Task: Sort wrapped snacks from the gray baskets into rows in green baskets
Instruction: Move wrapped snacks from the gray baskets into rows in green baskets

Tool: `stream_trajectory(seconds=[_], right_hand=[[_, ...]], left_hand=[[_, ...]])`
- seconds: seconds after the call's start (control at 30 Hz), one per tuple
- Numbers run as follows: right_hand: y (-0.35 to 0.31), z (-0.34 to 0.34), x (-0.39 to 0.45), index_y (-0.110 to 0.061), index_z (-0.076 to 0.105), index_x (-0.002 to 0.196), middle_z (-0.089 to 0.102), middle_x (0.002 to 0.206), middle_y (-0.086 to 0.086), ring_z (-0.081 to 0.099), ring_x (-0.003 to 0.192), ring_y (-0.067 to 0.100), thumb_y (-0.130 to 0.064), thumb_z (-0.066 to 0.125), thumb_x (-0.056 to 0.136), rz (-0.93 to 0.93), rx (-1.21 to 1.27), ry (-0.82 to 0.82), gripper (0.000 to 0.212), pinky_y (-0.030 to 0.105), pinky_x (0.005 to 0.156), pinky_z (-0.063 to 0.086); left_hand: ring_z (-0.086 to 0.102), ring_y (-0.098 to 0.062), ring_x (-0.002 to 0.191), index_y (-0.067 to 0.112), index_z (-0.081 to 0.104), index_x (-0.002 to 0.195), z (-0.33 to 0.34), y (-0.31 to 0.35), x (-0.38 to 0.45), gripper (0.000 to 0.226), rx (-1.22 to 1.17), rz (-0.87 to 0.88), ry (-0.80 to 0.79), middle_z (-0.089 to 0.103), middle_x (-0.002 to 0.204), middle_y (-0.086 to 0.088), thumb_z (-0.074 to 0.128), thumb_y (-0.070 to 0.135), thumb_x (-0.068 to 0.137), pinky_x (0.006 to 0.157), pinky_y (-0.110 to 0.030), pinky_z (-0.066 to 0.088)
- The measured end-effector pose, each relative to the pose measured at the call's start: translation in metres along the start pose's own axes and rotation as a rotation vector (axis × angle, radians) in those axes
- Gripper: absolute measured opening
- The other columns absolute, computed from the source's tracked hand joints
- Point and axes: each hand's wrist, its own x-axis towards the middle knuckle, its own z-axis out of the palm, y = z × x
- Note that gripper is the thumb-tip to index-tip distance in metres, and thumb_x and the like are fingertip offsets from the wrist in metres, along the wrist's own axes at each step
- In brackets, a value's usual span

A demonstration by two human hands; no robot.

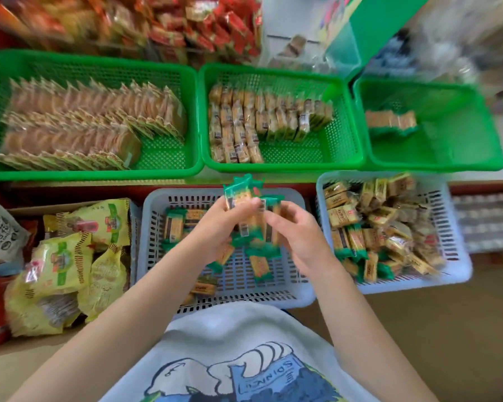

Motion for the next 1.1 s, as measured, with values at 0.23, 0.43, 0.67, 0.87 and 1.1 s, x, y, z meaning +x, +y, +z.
stream_trajectory(seconds=[0.23,0.43,0.67,0.87,1.1], right_hand=[[-0.023,-0.054,-0.017,-0.019,0.074,0.092,0.075,0.092,0.005,0.071,0.089,0.023,-0.021,0.061,0.098,-0.094,0.272,0.153,0.014,0.044,0.085,0.056],[-0.036,-0.104,-0.004,-0.027,0.061,0.127,0.071,0.111,-0.010,0.068,0.096,-0.002,-0.032,0.051,0.104,-0.188,0.117,0.129,0.025,0.019,0.079,0.055],[-0.052,-0.230,0.014,-0.046,0.023,0.147,0.044,0.124,-0.035,0.044,0.118,-0.008,-0.043,0.036,0.105,-0.233,-0.033,0.039,0.044,0.004,0.092,0.037],[-0.067,-0.346,0.054,-0.031,0.023,0.158,0.031,0.157,-0.012,0.030,0.139,-0.001,-0.047,0.033,0.105,-0.187,-0.003,0.032,0.056,0.020,0.109,0.026],[-0.082,-0.421,0.097,-0.033,0.050,0.132,0.062,0.125,-0.013,0.058,0.115,0.001,-0.051,0.050,0.100,-0.121,-0.073,-0.074,0.037,0.034,0.105,0.043]], left_hand=[[0.069,-0.025,0.108,0.026,0.061,0.122,0.036,0.009,0.013,0.029,-0.095,0.000,0.047,0.072,0.120,-0.006,0.066,0.032,0.094,0.093,-0.045,0.055],[0.070,-0.023,0.108,0.025,0.056,0.131,0.137,0.012,0.045,0.054,-0.064,-0.037,0.046,0.071,0.120,-0.005,0.057,0.061,0.091,0.096,-0.045,0.055],[0.065,-0.016,0.117,0.031,0.056,0.131,0.281,0.004,0.107,0.066,0.006,0.123,0.107,0.068,0.126,0.005,0.066,0.065,0.076,0.107,-0.047,0.047],[0.053,-0.020,0.130,0.038,0.044,0.144,0.368,0.008,0.169,0.094,-0.014,0.125,0.153,0.055,0.144,0.007,0.059,0.084,0.064,0.113,-0.049,0.036],[0.052,-0.025,0.125,0.021,0.038,0.149,0.436,0.023,0.241,0.101,0.081,0.115,0.189,0.049,0.146,-0.008,0.050,0.080,0.069,0.112,-0.045,0.038]])
